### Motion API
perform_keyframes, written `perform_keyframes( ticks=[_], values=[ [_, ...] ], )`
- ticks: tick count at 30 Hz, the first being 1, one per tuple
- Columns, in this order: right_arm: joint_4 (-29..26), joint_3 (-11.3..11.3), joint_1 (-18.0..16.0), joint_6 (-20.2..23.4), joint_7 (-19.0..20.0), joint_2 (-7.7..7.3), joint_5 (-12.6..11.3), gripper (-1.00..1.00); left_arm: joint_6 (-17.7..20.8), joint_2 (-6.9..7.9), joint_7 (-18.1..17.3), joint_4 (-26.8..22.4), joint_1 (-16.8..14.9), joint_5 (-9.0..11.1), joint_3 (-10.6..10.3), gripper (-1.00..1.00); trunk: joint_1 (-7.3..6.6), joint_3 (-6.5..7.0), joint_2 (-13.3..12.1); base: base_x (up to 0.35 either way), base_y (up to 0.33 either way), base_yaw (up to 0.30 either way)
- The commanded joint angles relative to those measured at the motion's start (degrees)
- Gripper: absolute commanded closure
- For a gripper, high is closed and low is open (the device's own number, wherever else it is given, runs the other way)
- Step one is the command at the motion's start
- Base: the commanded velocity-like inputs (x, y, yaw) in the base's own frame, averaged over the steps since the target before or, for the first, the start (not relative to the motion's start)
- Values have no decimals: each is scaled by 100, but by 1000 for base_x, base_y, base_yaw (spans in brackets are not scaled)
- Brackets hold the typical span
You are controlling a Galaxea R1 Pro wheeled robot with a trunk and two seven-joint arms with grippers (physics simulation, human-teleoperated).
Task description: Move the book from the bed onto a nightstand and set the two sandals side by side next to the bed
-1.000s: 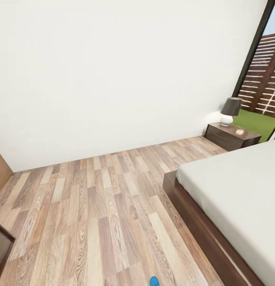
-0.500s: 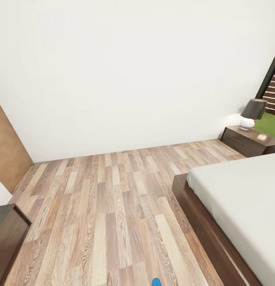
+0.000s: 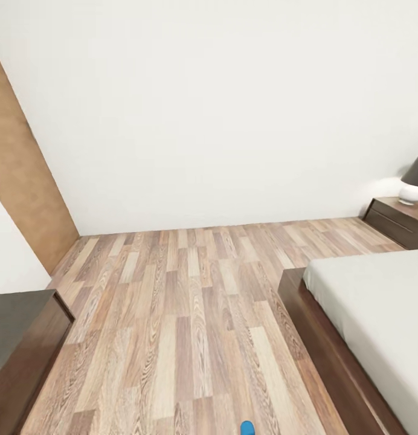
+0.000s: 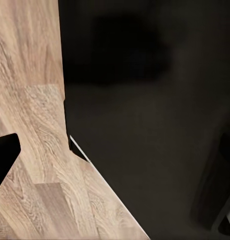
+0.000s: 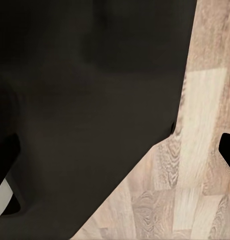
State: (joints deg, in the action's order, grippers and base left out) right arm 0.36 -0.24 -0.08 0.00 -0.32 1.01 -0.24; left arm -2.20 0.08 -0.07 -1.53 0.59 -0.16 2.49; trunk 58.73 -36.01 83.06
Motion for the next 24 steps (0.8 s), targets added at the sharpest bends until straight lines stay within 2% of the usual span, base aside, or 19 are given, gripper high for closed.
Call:
perform_keyframes(
  ticks=[1, 24],
  values=[
    [1, -2, -1, 0, -3, 1, -2, -100, -8, 0, -1, -7, 3, -2, 24, -100, -1, -5, 2, -70, -3, 238],
    [0, -2, -1, 0, -3, 4, -2, -100, -8, -3, 2, -5, 3, 6, 24, -100, -1, -54, 2, -71, -1, 238]
  ],
)
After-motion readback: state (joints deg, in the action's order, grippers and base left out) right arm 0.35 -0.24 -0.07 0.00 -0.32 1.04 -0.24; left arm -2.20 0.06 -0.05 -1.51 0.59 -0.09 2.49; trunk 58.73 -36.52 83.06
